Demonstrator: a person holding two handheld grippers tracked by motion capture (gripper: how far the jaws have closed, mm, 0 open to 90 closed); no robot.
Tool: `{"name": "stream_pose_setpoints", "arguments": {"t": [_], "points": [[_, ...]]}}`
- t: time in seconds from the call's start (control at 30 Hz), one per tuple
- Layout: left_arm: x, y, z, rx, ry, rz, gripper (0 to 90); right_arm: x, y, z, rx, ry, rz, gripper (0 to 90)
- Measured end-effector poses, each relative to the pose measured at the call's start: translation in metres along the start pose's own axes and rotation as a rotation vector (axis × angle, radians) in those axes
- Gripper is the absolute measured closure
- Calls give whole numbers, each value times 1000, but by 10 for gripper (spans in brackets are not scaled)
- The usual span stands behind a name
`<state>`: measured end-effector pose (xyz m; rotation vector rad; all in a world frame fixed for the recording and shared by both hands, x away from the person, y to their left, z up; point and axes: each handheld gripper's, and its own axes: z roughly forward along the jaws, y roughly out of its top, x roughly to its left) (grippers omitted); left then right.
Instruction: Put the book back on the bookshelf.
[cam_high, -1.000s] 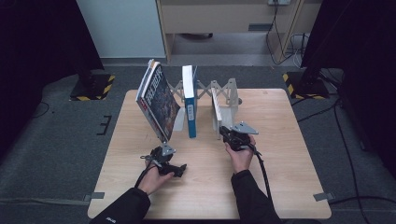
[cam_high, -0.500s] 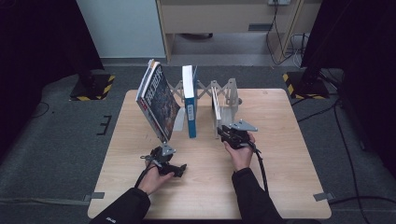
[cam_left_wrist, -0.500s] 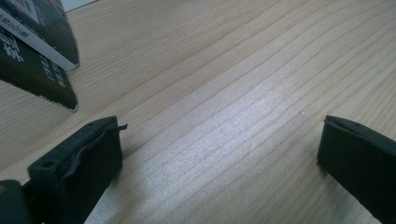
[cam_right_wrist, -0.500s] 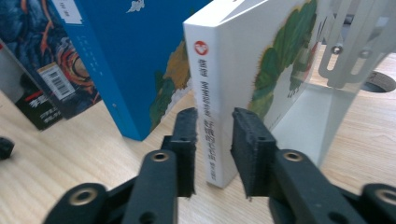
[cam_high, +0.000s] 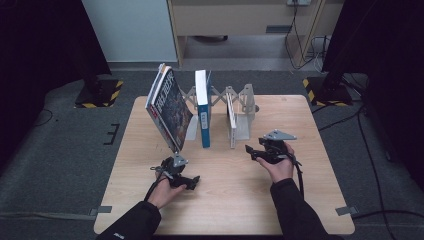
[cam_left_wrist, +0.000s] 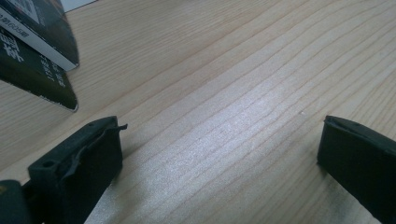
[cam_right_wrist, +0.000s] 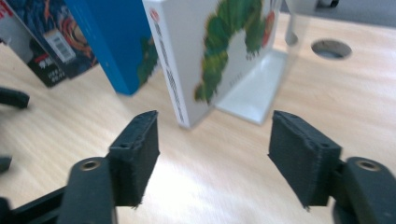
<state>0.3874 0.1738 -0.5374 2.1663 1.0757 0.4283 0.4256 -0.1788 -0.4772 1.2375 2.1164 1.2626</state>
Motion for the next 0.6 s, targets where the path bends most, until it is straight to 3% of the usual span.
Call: {"name": "stream_pose_setpoints", "arguments": {"t": [0.17,0.3,0.4,0.6], "points": [[0,0,0,0,0,0,0,-12,-22,-13,61,3,14,260],[0,0,0,-3,-2,-2,0,-25,-34,-19,140,7,37,227],[0,0,0,-4,-3,-2,0,-34,-42,-24,198,-22,25,215],[1,0,0,-4,-8,2,0,-52,-51,-38,232,-75,47,185]]}}
